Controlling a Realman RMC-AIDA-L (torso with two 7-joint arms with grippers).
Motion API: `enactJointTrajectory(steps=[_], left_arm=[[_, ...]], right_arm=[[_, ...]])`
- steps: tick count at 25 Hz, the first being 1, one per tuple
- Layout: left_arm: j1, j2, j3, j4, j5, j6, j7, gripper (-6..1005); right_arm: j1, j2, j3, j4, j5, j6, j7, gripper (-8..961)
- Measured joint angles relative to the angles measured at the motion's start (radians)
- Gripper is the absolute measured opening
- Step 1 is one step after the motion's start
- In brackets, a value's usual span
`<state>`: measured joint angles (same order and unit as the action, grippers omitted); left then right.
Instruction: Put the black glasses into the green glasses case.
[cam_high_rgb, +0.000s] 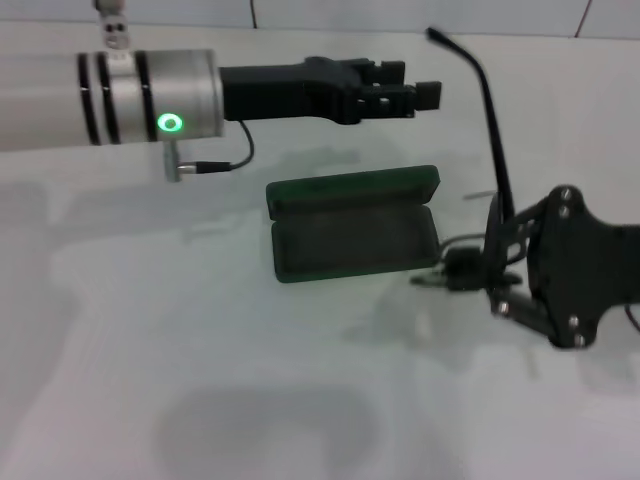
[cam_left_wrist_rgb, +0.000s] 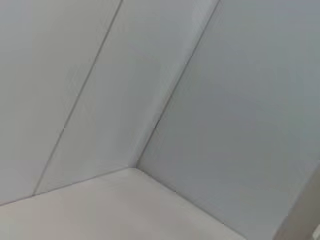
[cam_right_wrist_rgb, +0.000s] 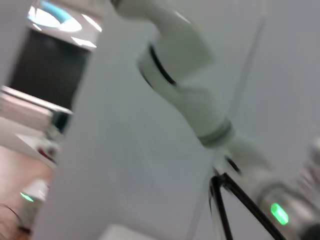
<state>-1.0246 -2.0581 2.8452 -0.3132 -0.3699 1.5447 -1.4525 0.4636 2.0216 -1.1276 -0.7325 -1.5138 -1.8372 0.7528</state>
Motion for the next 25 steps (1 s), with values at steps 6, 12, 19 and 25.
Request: enactJointTrajectory(steps=[6,12,19,25], left_arm=[[-0.058,-0.024,0.000,0.060,0.009,0.014,0.075,791],[-0.066,-0.020,0.000,0.062,0.054,0.117,0.126,791],[-0.062,-0.018,0.000,0.062,0.073,0.119,0.136,791],[-0.069,-0.014,0.000,0.063,0.088,0.119,0.119,790]], right_arm=[[0.078,0.002,-0.072,0.120,-0.002,0.089,0.037,122],[0.099,0.000,-0.057,0.182,0.035,0.178,0.037,125],[0.079,-0.003,-0.053,0.176,0.055,0.216,0.037,128],[0.078,-0.003,-0.038,0.183,0.055,0.224,0.033,131]])
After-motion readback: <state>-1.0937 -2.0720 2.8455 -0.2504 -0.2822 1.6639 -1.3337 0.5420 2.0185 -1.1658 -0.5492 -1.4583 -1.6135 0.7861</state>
